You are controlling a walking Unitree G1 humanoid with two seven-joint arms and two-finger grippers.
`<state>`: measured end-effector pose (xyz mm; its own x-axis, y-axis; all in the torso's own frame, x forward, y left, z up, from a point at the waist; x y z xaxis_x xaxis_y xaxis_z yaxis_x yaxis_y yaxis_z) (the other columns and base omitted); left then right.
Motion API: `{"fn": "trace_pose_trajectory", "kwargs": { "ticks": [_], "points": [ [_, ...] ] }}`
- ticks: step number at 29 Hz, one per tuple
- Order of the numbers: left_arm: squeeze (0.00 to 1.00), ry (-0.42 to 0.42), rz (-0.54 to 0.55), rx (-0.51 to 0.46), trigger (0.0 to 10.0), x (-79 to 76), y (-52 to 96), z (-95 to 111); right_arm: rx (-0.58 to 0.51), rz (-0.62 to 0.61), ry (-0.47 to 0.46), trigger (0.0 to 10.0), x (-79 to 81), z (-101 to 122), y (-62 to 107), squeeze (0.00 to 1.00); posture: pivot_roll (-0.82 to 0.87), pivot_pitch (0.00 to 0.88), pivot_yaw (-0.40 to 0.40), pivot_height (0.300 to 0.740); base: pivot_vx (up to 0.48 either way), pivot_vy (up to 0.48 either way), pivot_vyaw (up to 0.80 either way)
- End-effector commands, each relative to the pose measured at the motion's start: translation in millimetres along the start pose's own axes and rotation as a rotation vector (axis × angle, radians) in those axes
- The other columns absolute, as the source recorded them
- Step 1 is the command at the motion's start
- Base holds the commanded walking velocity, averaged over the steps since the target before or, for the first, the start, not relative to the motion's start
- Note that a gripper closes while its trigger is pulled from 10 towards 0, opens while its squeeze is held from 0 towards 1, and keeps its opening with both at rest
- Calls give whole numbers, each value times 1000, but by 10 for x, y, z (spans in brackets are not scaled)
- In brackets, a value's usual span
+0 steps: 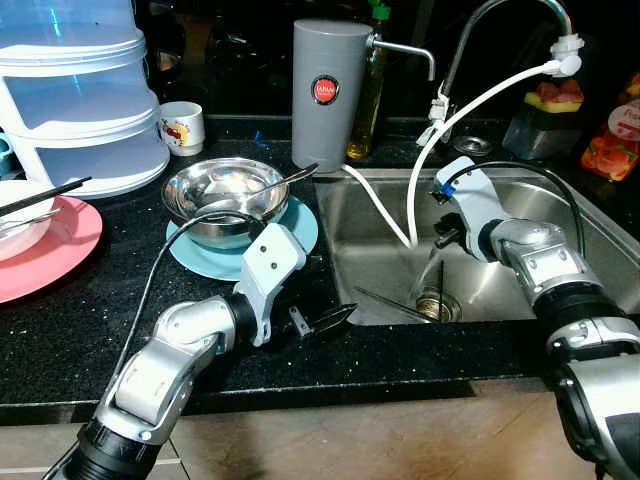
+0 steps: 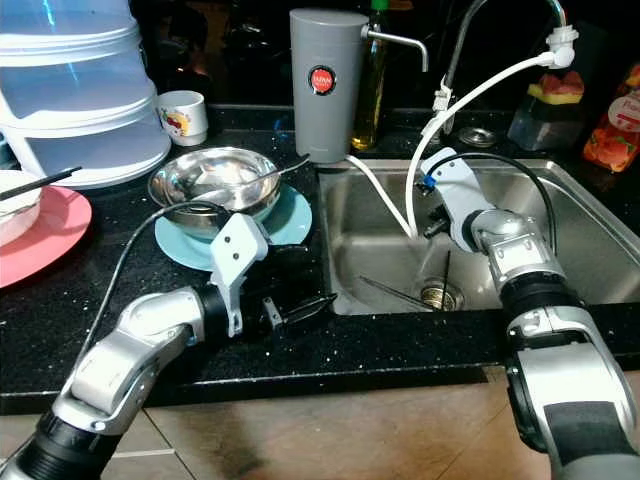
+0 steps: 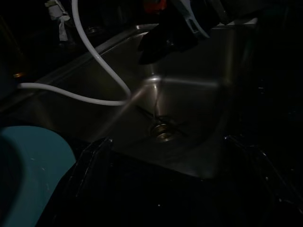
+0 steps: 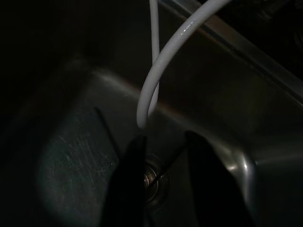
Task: Kitchen organization
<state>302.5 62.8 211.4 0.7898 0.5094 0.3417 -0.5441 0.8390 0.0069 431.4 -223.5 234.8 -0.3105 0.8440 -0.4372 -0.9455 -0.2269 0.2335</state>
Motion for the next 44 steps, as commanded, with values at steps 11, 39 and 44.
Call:
{"fn": "trace_pose_trajectory", "kwargs": {
  "ticks": [11,39,44],
  "points": [
    [0,-2,-16,56,10000,-68,74,-116,-344,22,-603,10000,52,619,-66,0,48,52,-15,740,0,0,0],
    [0,39,56,120,10000,-143,286,-256,-425,347,-1139,10000,993,1049,-238,0,67,25,-31,740,0,0,0],
    [0,38,57,117,10000,-142,271,-251,-431,355,-1123,10000,1094,1105,-248,0,65,19,-35,740,0,0,0]
  ]
}}
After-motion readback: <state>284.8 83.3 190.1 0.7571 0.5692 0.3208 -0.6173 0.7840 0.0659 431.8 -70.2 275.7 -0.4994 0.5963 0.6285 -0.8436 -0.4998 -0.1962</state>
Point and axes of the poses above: a point about 5 cm out from each wrist's last joint towards the gripper, its own y axis pointing back from the gripper into the wrist, its own z axis along the axis of the wrist's last joint, x = y × z, the point moved 3 cm from there along -y, pointing out of the wrist towards the gripper, and after that the axes turned 4 degrees about -y, right-handed, at the moved point
